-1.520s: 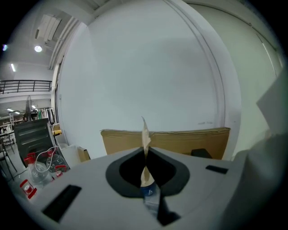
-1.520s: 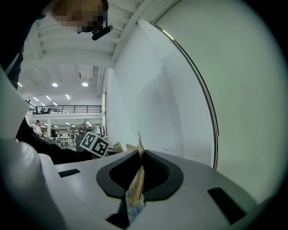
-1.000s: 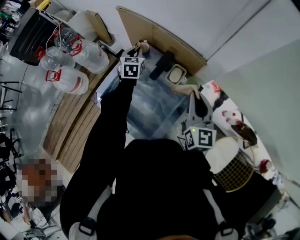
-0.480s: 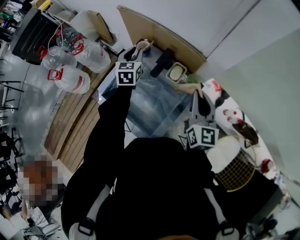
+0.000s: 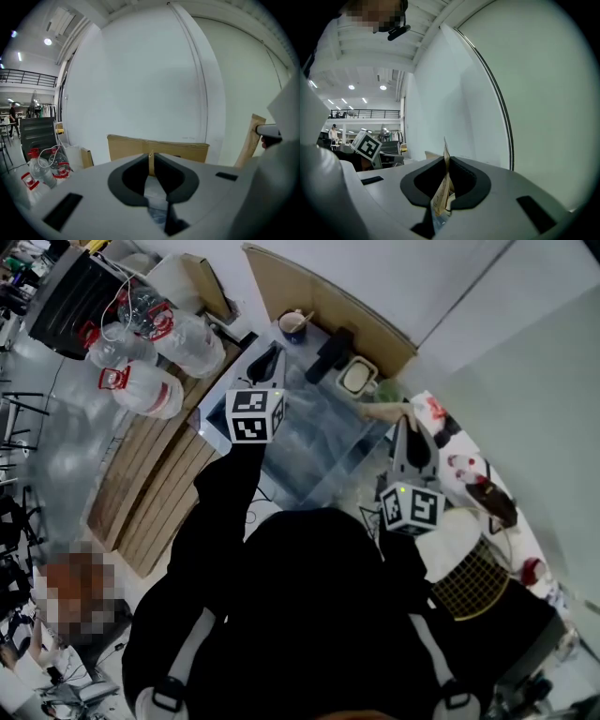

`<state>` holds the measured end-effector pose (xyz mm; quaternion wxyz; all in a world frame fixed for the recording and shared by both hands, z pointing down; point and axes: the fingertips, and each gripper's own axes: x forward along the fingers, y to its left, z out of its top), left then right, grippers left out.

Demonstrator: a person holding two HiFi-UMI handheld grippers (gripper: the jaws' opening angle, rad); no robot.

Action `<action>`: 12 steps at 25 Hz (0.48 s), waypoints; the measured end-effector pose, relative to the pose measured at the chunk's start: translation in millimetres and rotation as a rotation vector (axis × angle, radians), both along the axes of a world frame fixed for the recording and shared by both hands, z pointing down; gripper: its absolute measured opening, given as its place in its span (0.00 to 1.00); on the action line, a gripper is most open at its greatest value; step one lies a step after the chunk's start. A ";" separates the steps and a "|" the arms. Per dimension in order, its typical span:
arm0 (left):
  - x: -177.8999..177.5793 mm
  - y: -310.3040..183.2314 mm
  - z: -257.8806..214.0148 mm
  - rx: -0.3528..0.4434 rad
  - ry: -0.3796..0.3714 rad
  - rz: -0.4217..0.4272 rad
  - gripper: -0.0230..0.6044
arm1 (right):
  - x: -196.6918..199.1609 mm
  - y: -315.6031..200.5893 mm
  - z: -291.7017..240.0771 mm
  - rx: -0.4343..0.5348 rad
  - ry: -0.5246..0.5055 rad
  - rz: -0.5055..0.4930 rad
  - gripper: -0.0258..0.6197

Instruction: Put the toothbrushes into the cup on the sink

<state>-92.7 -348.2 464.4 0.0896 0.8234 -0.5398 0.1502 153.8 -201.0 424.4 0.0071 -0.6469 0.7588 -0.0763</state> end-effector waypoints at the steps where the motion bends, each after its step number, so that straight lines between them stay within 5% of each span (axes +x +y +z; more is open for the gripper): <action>1: -2.0 8.5 -3.6 0.008 0.005 -0.008 0.08 | 1.1 1.5 -0.6 -0.002 -0.005 0.007 0.09; 12: 2.1 107.6 -3.9 0.015 0.017 0.027 0.04 | 21.1 7.9 -3.4 0.018 0.036 0.058 0.09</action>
